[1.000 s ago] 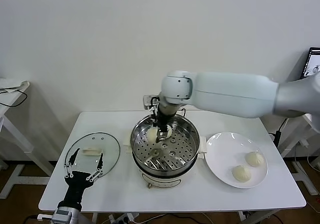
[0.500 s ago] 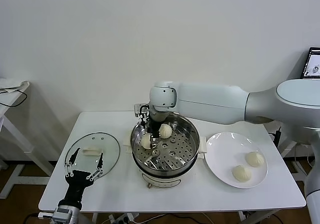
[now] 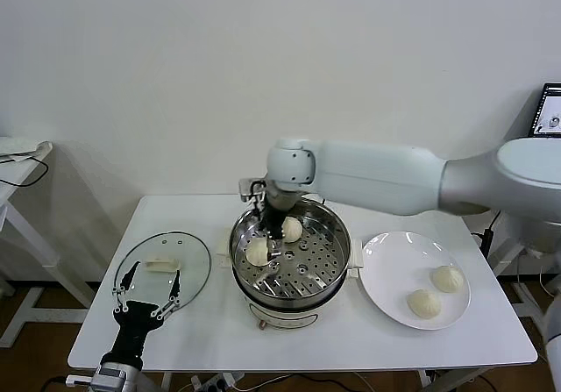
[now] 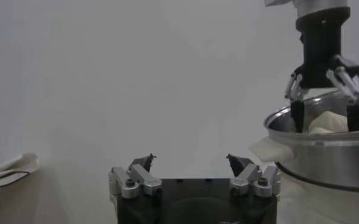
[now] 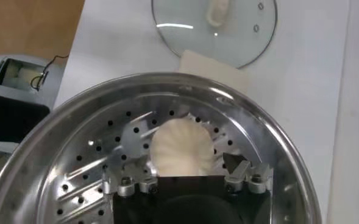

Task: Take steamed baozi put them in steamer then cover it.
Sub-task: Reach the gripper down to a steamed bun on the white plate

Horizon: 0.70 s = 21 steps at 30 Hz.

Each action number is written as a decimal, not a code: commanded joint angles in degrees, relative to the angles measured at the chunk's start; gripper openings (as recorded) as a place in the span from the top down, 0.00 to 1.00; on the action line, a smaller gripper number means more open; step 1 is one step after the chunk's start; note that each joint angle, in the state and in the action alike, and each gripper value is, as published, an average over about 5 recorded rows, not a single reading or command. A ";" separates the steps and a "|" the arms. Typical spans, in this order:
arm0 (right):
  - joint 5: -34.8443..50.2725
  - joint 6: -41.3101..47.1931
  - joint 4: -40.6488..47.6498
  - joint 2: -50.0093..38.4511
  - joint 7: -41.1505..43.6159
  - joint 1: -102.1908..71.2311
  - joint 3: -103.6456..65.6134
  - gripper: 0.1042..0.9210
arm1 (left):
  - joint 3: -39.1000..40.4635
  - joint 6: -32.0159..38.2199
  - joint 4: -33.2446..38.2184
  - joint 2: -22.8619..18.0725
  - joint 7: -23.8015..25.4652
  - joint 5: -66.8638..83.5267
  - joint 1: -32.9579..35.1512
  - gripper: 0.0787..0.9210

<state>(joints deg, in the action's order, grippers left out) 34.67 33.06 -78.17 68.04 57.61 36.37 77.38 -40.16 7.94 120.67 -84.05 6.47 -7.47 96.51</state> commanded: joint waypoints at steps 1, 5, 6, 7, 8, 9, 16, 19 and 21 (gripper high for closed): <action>-1.63 -7.15 -8.64 -20.00 12.05 10.25 0.13 0.12 | 0.13 0.28 1.11 -0.08 -0.06 -0.32 1.05 0.12; -8.14 -11.25 -10.44 -29.38 17.52 11.37 1.01 0.12 | 0.29 0.41 1.26 -0.07 -0.10 -0.62 1.51 0.12; -10.39 -12.32 -10.69 -31.37 18.55 10.85 0.97 0.12 | 0.38 0.43 1.32 -0.09 -0.11 -0.68 1.61 0.12; -12.78 -13.49 -10.87 -33.25 19.49 9.93 0.70 0.12 | 0.47 0.45 1.37 -0.11 -0.11 -0.75 1.70 0.12; -14.75 -14.46 -11.01 -34.89 20.27 8.87 0.36 0.12 | 0.56 0.46 1.41 -0.14 -0.11 -0.81 1.79 0.12; -17.22 -15.41 -11.13 -36.60 20.93 7.37 -0.22 0.12 | 0.67 0.46 1.42 -0.16 -0.12 -0.86 1.86 0.12; -32.05 -19.91 -11.26 -45.56 21.59 -10.16 -10.35 0.12 | 1.61 0.55 1.36 -0.39 -0.24 -1.29 1.91 0.12; -35.91 -20.99 -10.46 -46.97 21.66 -17.39 -16.49 0.12 | 2.00 0.51 1.26 -0.52 -0.33 -1.42 1.73 0.12; -37.92 -21.66 -9.71 -47.15 21.63 -21.66 -19.91 0.12 | 2.24 0.48 1.19 -0.66 -0.37 -1.51 1.58 0.12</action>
<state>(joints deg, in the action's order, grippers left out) 11.78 16.87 -87.20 32.18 75.45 31.76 69.96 -38.54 8.45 121.89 -84.55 6.17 -8.82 98.12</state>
